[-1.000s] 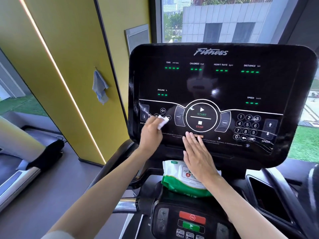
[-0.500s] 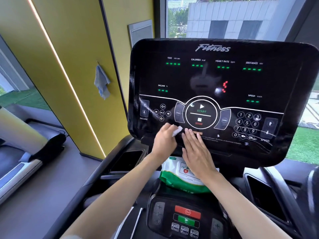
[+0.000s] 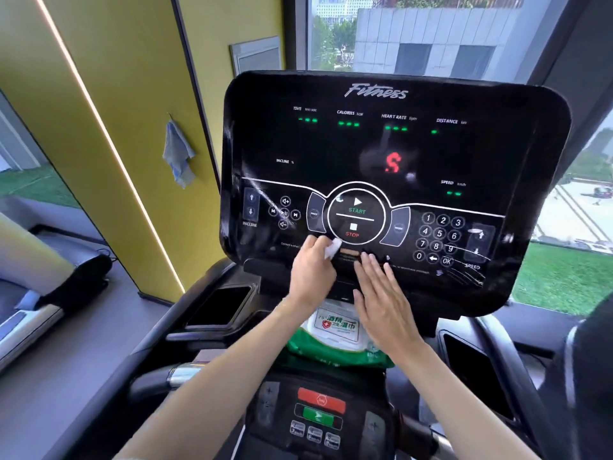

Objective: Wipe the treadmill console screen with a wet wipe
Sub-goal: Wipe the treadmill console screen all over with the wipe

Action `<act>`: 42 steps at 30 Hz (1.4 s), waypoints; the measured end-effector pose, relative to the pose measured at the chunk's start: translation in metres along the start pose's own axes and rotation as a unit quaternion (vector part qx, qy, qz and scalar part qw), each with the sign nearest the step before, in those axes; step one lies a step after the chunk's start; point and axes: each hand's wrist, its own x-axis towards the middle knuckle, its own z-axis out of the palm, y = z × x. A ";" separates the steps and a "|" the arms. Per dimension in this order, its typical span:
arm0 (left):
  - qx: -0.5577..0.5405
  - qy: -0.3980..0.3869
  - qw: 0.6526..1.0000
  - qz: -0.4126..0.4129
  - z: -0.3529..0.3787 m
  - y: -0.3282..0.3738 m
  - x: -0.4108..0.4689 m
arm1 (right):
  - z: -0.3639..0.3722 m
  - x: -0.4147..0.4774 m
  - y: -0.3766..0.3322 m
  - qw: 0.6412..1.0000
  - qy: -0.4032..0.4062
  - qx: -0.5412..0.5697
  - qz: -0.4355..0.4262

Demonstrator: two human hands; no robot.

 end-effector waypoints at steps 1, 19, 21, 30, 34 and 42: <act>-0.007 0.020 0.999 -0.027 -0.006 -0.011 0.006 | 0.000 -0.002 0.002 1.000 0.000 0.001 -0.002; -0.010 0.131 0.968 -0.213 0.000 0.001 0.008 | -0.006 -0.012 0.014 0.999 -0.034 -0.020 -0.024; -0.016 0.079 0.989 -0.127 0.015 0.025 -0.003 | -0.009 -0.019 0.020 0.999 -0.028 -0.015 -0.017; -0.045 0.133 0.969 -0.204 0.023 0.030 -0.006 | -0.025 -0.047 0.060 0.999 -0.021 -0.002 0.037; -0.036 0.027 0.998 -0.051 0.058 0.075 -0.025 | -0.027 -0.050 0.066 0.999 -0.030 0.001 0.025; -0.029 0.093 0.983 -0.158 0.048 0.064 -0.016 | -0.025 -0.052 0.068 0.999 -0.034 -0.020 0.019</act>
